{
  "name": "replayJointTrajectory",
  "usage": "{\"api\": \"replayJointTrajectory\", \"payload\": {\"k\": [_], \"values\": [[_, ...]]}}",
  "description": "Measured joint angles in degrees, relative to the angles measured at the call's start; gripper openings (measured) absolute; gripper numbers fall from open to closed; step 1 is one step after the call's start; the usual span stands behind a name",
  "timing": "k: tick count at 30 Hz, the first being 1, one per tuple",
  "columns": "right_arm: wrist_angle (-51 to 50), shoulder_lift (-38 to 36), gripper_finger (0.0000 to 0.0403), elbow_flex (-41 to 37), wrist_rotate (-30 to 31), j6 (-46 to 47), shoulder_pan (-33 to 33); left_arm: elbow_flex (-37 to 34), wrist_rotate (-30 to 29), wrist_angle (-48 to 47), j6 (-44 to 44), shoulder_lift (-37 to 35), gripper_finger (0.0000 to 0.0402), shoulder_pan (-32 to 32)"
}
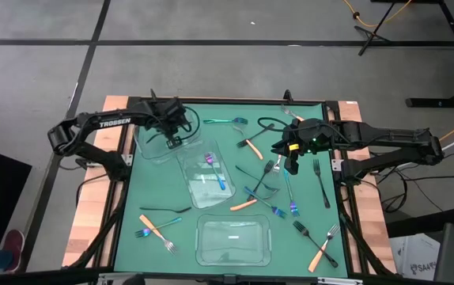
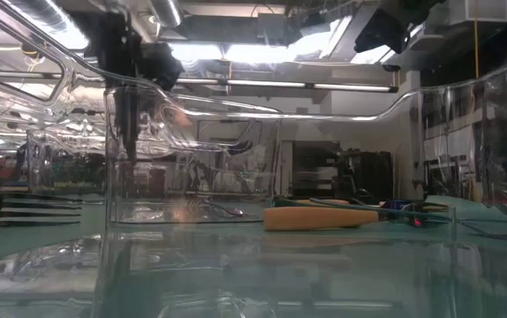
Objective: Sort silverware by color (type)
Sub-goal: Put the black fork into the top transparent bin
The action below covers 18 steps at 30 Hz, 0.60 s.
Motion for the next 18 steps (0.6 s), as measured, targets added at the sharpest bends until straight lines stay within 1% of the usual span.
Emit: {"api": "replayJointTrajectory", "payload": {"k": [4, 10, 18], "values": [[0.01, 0.00, 0.0064, 0.00, 0.02, 0.00, 0.00, -3.23, -0.01, 3.34, -0.02, 0.00, 0.0004, 1.52], [0.00, 0.00, 0.0064, 0.00, 0.02, 0.01, 0.00, -6.71, 0.01, 8.66, -0.04, 0.00, 0.0004, 2.02], [0.00, 0.00, 0.0064, 0.00, 0.02, 0.01, 0.00, -10.31, -0.13, 11.88, -0.07, 0.00, 0.0004, 2.04]]}}
